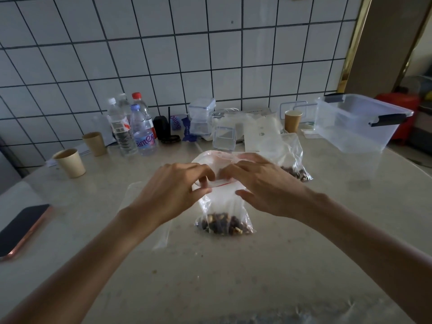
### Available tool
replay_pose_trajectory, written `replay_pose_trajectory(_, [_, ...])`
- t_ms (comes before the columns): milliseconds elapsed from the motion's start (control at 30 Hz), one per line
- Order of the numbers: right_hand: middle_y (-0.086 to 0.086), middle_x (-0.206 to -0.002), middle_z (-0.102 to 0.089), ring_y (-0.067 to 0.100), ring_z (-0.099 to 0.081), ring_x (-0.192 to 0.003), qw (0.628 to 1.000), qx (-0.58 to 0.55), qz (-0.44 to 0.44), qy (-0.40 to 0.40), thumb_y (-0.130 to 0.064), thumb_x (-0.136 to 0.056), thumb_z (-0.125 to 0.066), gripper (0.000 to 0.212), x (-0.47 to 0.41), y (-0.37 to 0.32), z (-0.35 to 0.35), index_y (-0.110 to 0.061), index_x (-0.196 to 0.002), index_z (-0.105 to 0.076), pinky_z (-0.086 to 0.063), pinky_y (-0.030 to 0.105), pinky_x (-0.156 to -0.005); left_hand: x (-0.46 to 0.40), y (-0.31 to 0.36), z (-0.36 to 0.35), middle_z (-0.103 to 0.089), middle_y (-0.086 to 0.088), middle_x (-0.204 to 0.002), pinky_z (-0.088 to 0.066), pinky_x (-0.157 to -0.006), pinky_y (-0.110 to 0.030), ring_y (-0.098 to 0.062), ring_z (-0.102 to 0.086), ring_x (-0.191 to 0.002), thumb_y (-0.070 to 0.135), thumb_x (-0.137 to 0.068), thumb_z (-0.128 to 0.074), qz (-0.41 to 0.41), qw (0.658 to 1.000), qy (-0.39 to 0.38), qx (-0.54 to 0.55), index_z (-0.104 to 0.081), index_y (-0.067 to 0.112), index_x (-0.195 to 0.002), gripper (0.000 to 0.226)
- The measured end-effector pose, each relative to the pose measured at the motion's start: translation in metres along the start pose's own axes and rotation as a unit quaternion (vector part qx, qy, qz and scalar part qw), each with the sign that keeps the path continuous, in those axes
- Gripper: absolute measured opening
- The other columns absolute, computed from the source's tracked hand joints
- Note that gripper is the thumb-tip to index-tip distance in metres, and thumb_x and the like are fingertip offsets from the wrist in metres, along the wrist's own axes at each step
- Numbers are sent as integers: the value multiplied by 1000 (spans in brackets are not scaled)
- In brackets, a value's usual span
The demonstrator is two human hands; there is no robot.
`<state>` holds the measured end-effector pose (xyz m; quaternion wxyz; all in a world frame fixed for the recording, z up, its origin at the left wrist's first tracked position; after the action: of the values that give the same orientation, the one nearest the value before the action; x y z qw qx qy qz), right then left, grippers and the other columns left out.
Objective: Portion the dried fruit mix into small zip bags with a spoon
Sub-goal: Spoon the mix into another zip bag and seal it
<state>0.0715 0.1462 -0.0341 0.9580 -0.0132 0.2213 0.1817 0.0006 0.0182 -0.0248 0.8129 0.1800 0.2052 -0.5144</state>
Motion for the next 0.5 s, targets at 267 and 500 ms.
replay_pose_trajectory(267, [-1, -100, -73, 14, -59, -84, 995, -95, -34, 9, -22, -91, -79, 14, -12, 30, 25, -16, -101, -73, -53, 37, -81, -4, -21, 7, -74, 14, -97, -59, -75, -37, -3, -67, -82, 68, -100, -43, 14, 996, -68, 49, -74, 30, -109, 49])
replay_pose_trajectory(500, [-17, -92, -53, 4, -51, -83, 995, -71, -19, -68, -38, -90, -78, 20, -30, 25, 16, -22, -101, -75, -34, 13, -75, -18, -20, -4, -58, 21, -78, -45, -63, -24, 3, -53, -69, 86, -89, -33, 6, 990, -128, -67, -62, 36, -82, 58])
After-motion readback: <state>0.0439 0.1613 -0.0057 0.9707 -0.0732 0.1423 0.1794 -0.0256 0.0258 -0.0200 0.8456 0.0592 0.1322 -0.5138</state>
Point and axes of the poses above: each hand's wrist, its own x-axis away from the middle knuckle, its own z-axis out of the back of the hand, y = z × x, the point moved 8 cm from there along -x, towards the middle knuckle
